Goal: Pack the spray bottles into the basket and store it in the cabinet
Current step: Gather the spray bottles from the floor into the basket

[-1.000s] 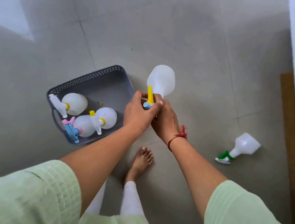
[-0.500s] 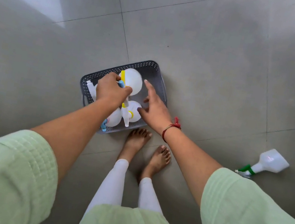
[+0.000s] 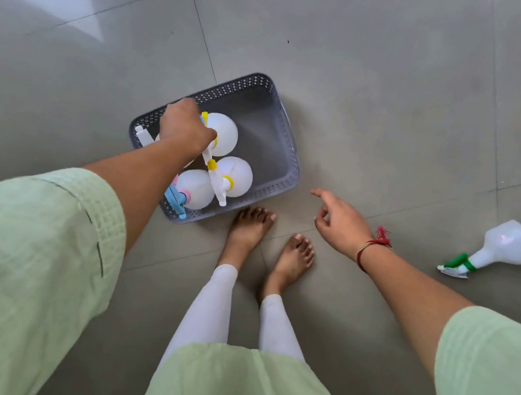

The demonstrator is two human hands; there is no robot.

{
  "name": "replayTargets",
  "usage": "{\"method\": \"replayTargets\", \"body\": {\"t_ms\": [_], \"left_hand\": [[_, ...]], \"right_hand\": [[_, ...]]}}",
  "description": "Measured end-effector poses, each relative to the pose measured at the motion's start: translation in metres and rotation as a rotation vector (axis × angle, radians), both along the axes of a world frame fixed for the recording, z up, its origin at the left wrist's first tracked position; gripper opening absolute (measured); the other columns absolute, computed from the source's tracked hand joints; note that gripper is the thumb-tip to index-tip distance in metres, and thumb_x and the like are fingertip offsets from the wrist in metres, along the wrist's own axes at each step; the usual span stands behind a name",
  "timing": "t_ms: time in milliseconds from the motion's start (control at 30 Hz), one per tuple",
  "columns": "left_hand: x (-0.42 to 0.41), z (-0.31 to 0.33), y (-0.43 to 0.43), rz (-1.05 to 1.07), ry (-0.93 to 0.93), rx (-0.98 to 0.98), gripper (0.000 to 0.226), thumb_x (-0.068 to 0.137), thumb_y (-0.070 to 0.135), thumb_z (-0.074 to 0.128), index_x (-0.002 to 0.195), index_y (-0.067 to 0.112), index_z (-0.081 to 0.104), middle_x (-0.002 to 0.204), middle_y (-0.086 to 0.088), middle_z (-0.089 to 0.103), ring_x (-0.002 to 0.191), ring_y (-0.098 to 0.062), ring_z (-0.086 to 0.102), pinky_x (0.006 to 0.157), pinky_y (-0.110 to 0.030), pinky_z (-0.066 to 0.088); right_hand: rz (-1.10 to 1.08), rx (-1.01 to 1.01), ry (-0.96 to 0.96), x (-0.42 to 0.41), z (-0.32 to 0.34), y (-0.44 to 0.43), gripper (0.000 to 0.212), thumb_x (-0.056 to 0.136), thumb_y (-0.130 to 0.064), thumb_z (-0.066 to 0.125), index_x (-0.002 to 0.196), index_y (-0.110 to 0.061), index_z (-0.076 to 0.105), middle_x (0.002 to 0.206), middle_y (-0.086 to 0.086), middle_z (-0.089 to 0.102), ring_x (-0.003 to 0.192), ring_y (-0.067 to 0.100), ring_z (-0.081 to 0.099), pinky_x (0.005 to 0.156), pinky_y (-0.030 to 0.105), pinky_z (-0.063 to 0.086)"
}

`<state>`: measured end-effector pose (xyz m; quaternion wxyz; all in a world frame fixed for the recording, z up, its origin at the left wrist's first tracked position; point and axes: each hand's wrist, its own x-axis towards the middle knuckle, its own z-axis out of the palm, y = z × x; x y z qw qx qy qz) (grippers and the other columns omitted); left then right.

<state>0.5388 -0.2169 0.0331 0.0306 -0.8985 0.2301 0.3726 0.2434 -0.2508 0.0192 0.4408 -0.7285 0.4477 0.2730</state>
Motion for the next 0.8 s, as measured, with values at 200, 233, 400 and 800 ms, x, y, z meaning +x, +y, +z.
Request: {"method": "replayTargets", "body": {"t_ms": [200,233,400,800], "left_hand": [[-0.006,0.010,-0.005,-0.083,-0.160,-0.025,0.058,0.081,0.038,0.061,0.126,0.009,0.042,0.130,-0.017,0.045,0.121,-0.038,0.044,0.095,-0.048,0.040],[-0.010,0.014,-0.007,-0.127,-0.204,-0.067,0.057,0.081,0.040,0.060,0.127,0.011,0.041,0.130,-0.015,0.044,0.122,-0.037,0.042,0.096,-0.048,0.038],[-0.053,0.029,-0.022,-0.409,-0.213,-0.292,0.049,0.080,0.033,0.055,0.126,0.020,0.044,0.128,-0.011,0.046,0.118,-0.035,0.042,0.096,-0.046,0.033],[-0.269,0.041,-0.046,-0.791,0.109,-0.331,0.044,0.080,0.025,0.054,0.124,0.018,0.049,0.127,-0.009,0.047,0.122,-0.032,0.040,0.097,-0.042,0.035]], "right_hand": [[-0.155,-0.008,0.008,0.012,-0.008,0.002,0.055,0.087,-0.020,0.053,0.139,-0.022,0.035,0.110,0.012,0.062,0.101,0.032,0.060,0.089,0.038,0.047],[-0.181,-0.019,0.002,0.014,-0.006,0.000,0.056,0.087,-0.022,0.053,0.140,-0.022,0.034,0.113,0.012,0.061,0.102,0.032,0.059,0.090,0.038,0.047],[-0.348,-0.055,0.005,0.010,0.002,-0.006,0.056,0.088,-0.023,0.053,0.141,-0.021,0.032,0.131,0.014,0.050,0.117,0.033,0.052,0.100,0.042,0.043],[-0.735,-0.126,0.083,-0.133,0.031,0.030,0.056,0.089,-0.023,0.052,0.141,-0.022,0.030,0.135,0.012,0.042,0.121,0.033,0.046,0.102,0.044,0.041]]}}
